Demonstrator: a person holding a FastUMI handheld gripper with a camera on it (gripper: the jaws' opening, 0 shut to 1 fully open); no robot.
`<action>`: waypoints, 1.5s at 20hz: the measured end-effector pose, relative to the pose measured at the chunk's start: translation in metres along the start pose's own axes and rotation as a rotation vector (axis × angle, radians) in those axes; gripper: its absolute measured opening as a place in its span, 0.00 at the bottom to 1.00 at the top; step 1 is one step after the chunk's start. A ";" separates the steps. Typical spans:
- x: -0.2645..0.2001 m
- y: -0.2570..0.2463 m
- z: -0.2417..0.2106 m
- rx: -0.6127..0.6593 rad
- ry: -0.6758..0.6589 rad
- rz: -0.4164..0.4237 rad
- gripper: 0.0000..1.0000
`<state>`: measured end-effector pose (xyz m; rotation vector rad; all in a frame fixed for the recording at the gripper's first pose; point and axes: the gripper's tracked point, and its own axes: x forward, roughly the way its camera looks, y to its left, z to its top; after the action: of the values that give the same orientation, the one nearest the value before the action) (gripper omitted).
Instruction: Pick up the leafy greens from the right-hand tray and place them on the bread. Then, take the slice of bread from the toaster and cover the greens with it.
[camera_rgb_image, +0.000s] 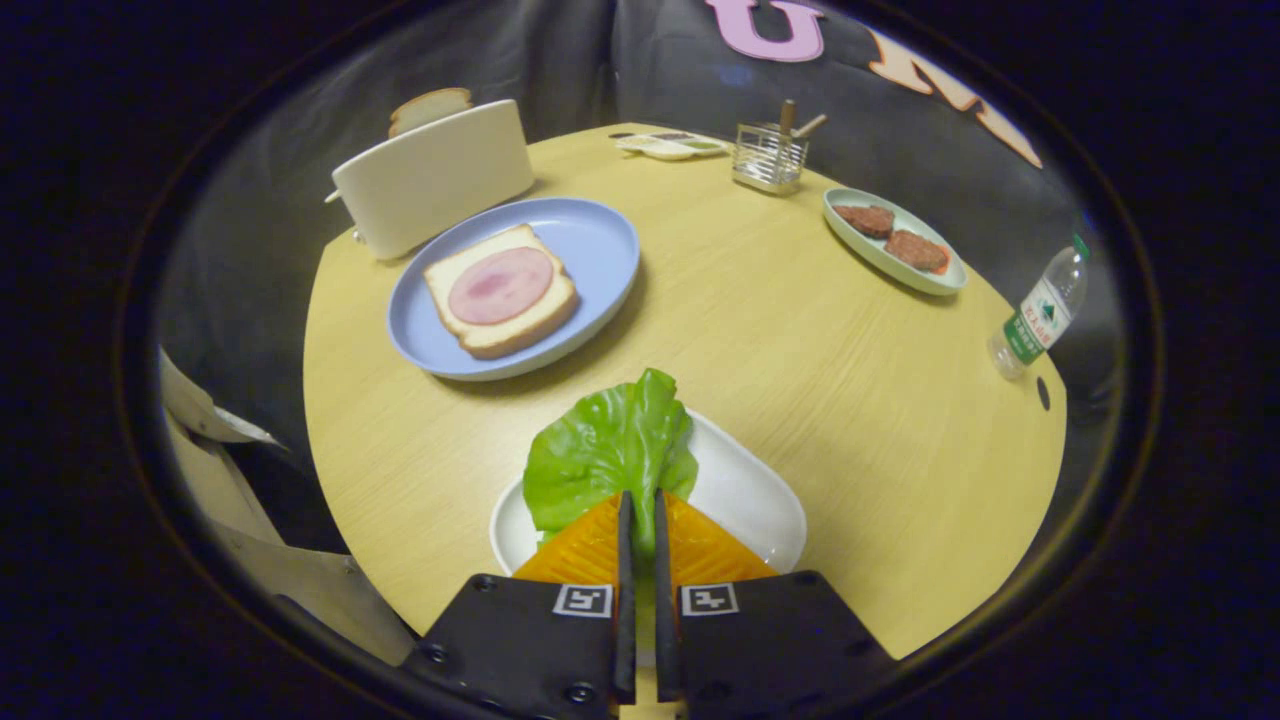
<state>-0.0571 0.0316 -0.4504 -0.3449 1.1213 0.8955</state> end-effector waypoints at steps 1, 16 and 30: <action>-0.004 0.003 0.004 -0.004 -0.014 0.002 0.11; -0.043 0.042 0.092 -0.047 -0.147 -0.015 0.11; -0.006 0.105 0.158 -0.078 -0.185 0.068 0.11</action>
<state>-0.0393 0.1967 -0.3578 -0.2829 0.9338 1.0123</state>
